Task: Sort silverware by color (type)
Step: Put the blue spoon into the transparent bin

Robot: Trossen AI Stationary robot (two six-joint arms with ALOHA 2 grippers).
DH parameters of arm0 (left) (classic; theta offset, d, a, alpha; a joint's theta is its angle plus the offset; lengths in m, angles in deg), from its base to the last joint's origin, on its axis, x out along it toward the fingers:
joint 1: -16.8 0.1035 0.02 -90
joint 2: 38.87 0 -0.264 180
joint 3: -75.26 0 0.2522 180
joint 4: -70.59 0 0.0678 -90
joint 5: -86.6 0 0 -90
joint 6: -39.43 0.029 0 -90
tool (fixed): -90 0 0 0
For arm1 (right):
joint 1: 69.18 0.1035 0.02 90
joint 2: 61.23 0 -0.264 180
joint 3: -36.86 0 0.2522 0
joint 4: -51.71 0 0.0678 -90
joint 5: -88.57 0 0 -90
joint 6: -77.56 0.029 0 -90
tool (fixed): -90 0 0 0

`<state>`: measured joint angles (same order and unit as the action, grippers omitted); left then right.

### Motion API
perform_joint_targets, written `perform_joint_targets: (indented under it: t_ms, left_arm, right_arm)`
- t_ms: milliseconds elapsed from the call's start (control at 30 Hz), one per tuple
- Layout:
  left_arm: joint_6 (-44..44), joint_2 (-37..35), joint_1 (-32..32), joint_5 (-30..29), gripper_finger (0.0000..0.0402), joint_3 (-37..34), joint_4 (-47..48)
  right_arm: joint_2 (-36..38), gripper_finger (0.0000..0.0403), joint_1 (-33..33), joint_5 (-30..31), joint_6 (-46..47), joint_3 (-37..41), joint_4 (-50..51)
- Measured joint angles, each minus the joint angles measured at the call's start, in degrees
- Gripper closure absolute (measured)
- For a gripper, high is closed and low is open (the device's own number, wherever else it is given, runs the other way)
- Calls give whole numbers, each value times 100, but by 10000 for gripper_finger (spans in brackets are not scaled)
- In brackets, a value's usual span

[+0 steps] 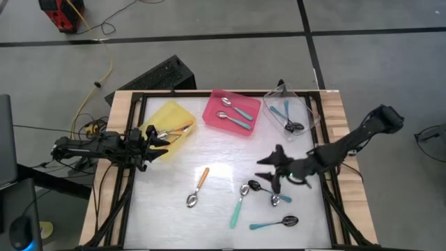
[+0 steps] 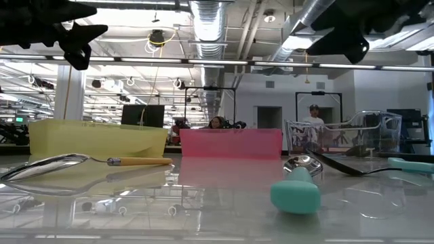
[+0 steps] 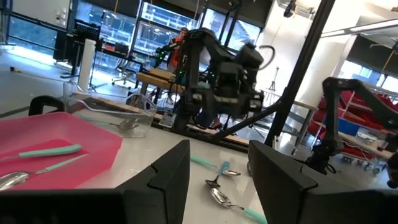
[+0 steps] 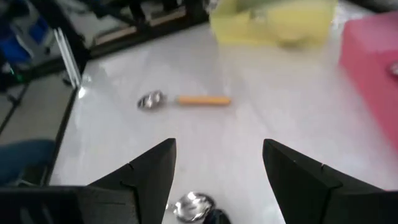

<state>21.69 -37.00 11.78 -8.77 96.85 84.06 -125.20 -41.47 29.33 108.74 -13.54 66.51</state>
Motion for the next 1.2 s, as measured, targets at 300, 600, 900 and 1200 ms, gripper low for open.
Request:
perform_joint_targets:
  t_ms: [300, 600, 900, 1200]
  left_arm:
    - [-83, -2, 0, -2, 253, 2, 94]
    - [-105, 0, 1, -2, 253, 2, 101]
    - [-200, 0, 0, 0, 253, 2, 256]
    - [-155, -2, 0, -2, 253, 2, 260]
  right_arm:
    - [-1441, 135, 502, 79, 722, -833, 897]
    - [-2351, 135, 396, 55, 1578, -1930, 3222]
    - [-3152, 135, 417, -962, 1937, -2084, 3442]
    - [-3287, 135, 548, -1327, 1958, -2084, 3990]
